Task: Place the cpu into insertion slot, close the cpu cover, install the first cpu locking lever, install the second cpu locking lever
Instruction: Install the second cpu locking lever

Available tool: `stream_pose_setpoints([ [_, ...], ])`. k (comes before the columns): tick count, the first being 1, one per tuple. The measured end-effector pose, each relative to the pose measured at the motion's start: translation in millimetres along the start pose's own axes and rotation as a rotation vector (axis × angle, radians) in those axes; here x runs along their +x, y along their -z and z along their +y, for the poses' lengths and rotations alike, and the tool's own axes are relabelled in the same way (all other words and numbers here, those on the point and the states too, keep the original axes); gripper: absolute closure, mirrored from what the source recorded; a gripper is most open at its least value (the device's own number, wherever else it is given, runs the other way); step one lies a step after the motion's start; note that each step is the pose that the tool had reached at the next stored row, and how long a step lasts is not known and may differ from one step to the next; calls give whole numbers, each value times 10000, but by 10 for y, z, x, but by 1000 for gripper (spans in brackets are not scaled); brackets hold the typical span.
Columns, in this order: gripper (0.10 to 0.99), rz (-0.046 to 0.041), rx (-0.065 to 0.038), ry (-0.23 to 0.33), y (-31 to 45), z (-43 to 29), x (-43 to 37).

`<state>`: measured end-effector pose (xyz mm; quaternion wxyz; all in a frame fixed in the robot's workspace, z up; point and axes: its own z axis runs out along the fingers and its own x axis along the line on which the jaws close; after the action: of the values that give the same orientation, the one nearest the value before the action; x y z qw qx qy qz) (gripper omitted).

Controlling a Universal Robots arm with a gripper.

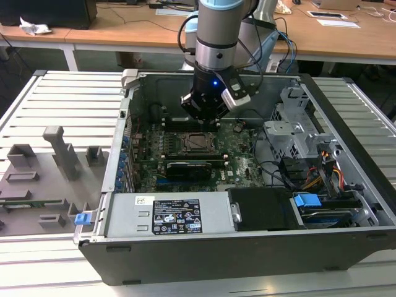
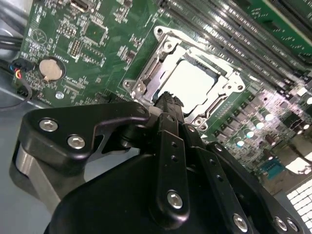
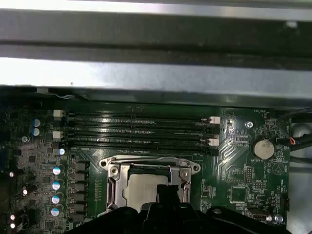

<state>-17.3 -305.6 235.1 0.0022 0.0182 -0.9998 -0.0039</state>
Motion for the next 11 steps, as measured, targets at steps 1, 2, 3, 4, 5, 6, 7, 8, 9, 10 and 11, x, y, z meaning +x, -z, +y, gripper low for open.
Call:
stream_pose_setpoints([
  [1, 980, 0, -1, 0, 1, -7, 0],
  [2, 980, 3, 3, -1, 11, -11, 1],
  [3, 980, 1, 0, -2, 34, -11, 1],
  [4, 980, 1, 0, 0, 60, -11, 1],
  [5, 980, 1, -1, 0, 72, -12, 1],
  [6, 980, 0, -3, 3, 71, -17, 0],
  [7, 980, 1, -2, 2, 72, -23, 0],
  [8, 980, 2, -1, 0, 72, -31, 1],
  [9, 980, 1, -1, 1, 72, -40, 2],
  [10, 980, 2, 0, 1, 72, -54, 2],
  [11, 980, 2, -1, 1, 72, -79, 3],
])
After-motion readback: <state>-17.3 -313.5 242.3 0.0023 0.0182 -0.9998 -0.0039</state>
